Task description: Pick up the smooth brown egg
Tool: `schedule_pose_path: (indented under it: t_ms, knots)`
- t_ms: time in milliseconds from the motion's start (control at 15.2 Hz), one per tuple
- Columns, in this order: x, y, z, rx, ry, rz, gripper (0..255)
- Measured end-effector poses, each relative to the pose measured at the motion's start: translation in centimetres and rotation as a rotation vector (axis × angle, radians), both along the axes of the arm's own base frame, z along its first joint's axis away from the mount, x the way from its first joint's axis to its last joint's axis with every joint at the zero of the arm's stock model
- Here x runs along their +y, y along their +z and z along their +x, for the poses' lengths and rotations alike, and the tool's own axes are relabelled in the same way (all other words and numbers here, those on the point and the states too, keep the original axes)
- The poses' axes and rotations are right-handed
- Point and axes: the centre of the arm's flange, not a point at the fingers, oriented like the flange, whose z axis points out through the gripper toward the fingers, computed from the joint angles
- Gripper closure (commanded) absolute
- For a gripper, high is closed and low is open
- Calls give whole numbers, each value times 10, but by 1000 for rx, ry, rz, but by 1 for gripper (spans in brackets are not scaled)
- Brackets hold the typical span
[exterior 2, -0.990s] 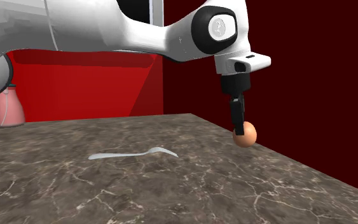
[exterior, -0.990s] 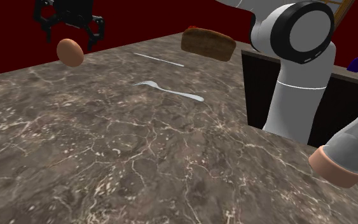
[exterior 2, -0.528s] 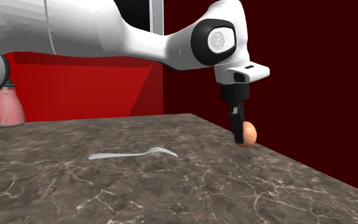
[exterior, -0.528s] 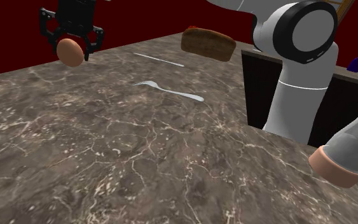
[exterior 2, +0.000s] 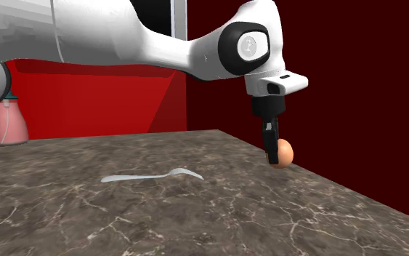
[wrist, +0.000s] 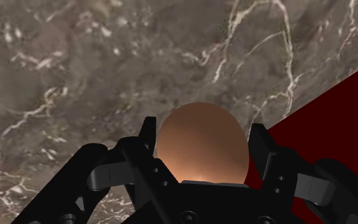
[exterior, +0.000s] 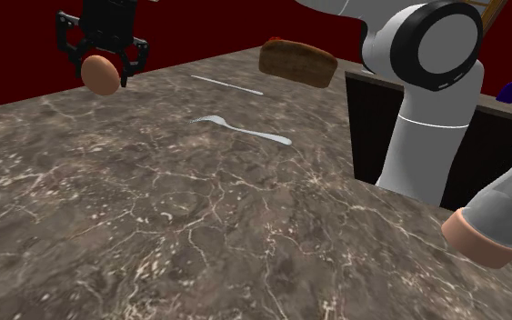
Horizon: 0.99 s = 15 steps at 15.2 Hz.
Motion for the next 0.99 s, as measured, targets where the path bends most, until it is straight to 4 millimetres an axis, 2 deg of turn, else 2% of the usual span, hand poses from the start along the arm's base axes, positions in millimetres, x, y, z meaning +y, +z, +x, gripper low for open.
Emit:
schedule_pose_path:
  t_ms: [264, 990]
  knots:
    - [0, 10, 0, 1, 1, 0, 255]
    - [-1, 68, -1, 1, 1, 0, 255]
